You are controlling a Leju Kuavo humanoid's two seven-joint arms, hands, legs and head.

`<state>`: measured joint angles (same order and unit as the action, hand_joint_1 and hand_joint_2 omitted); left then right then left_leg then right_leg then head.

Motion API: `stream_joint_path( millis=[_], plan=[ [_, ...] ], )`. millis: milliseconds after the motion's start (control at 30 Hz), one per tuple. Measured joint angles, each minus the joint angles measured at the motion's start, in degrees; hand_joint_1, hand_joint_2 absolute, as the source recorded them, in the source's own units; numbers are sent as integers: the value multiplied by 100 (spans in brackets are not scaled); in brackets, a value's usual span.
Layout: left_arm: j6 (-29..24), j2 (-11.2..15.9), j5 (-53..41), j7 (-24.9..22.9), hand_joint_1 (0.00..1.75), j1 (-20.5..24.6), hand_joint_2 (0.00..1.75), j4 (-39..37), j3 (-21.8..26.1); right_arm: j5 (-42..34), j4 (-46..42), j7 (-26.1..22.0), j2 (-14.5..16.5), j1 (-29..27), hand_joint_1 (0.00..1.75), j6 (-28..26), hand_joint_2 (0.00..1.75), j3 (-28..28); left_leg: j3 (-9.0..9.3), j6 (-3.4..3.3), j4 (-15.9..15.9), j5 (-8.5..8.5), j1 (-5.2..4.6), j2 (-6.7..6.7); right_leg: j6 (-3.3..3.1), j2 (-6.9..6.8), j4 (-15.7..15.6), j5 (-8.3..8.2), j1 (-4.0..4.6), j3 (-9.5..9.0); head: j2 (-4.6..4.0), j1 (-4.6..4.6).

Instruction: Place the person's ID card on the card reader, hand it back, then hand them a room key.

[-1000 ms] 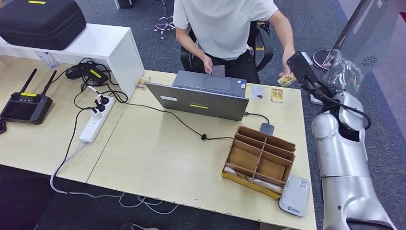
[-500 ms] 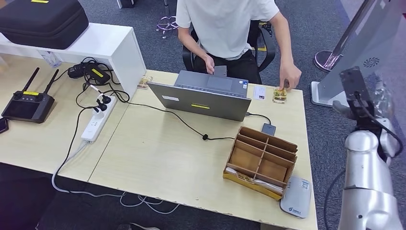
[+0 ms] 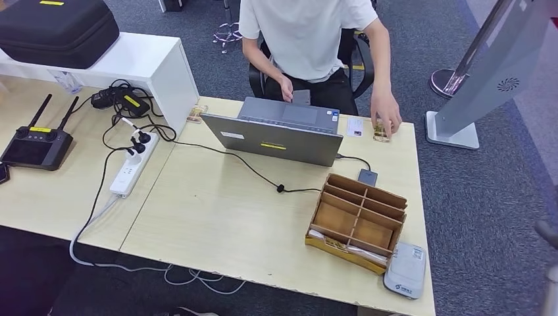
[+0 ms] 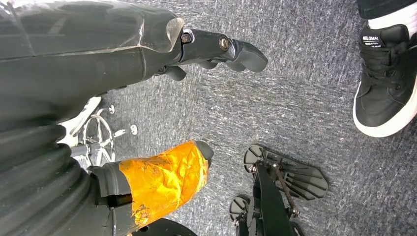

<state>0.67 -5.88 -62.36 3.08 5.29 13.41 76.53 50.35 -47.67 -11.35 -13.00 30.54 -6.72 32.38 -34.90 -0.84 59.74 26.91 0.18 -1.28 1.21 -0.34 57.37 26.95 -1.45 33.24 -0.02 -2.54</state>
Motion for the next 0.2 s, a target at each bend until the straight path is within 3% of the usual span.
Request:
stream_joint_path(
  millis=[200],
  plan=[
    [0,-2,0,0,0,6,175,1,42,9,85,8,-55,-31,0,-5,175,110,1,2,-1,-2,1,3,0,1,1,0,0,-1,0,1]
  ],
)
